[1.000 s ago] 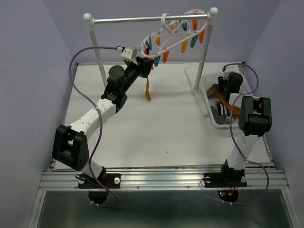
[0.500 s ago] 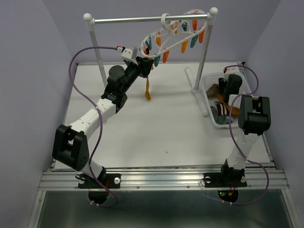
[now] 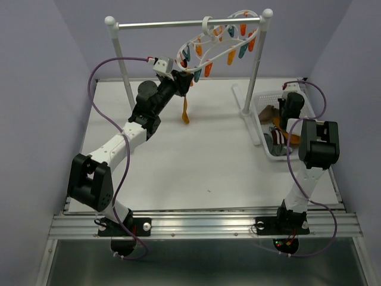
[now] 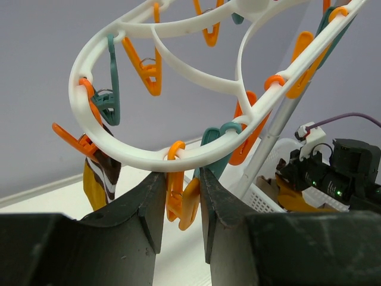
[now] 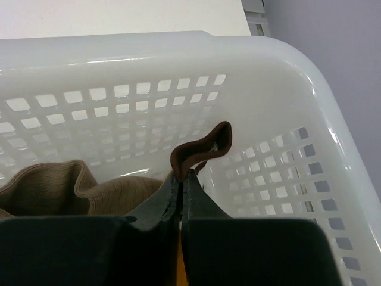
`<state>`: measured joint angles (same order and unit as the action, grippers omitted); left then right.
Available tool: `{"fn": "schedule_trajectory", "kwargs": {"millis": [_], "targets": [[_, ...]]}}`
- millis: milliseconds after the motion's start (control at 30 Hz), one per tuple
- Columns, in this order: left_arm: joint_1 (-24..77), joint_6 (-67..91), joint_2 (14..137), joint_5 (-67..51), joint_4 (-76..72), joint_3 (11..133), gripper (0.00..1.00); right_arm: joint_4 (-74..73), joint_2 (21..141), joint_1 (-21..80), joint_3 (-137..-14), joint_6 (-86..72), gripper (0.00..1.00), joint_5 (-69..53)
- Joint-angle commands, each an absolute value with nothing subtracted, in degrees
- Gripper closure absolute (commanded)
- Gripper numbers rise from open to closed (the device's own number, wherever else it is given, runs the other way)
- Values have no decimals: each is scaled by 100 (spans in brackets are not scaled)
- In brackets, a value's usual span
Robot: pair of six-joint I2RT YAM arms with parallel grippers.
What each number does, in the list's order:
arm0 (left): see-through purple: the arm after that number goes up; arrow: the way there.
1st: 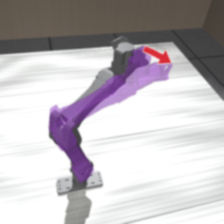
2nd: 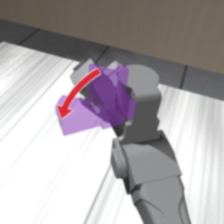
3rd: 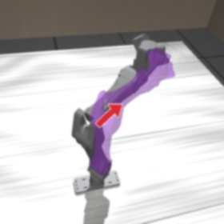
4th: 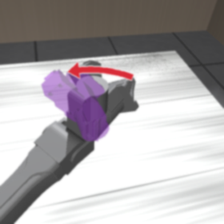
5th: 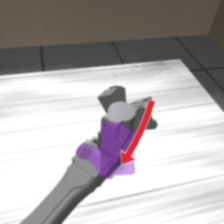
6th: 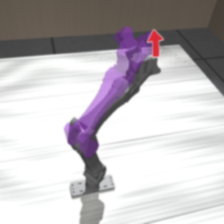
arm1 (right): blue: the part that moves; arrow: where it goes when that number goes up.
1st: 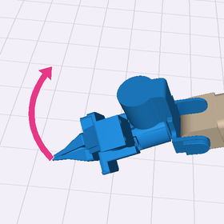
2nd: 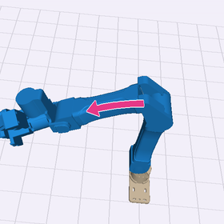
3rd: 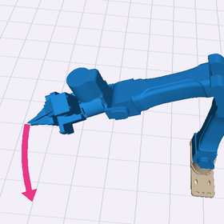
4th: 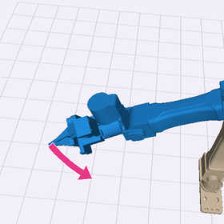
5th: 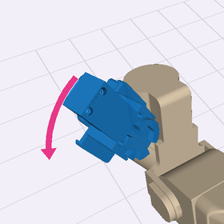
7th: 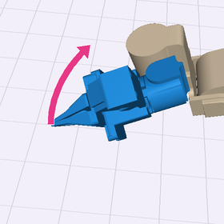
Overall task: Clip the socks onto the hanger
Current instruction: Pick up the sock from the bin.
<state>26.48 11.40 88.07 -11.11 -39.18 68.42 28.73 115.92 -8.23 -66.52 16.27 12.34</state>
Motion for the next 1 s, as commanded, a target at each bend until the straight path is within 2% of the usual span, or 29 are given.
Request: {"fn": "schedule_trajectory", "kwargs": {"millis": [0,200,400,633,733,967], "targets": [[2619,1037,8824,-1151,-3894,7075,100,3174,11313,-861,-6557,1696,99,968],[2619,1134,8842,-1239,-3876,7154,100,2288,10032,-861,-6460,2029,99,-25],[2619,1257,8868,-1248,-3858,7260,100,1119,8738,-861,-6705,1926,99,-1668],[2619,1397,8938,-1494,-3823,7435,100,-1007,7937,-861,-7602,2670,99,-4707],[2619,1450,8921,-1468,-3762,7479,100,-1081,7595,-861,-7638,2628,99,-5954],[2619,1468,8842,-1819,-3779,7479,100,-397,7611,-538,-7928,1153,99,-7144]]}}
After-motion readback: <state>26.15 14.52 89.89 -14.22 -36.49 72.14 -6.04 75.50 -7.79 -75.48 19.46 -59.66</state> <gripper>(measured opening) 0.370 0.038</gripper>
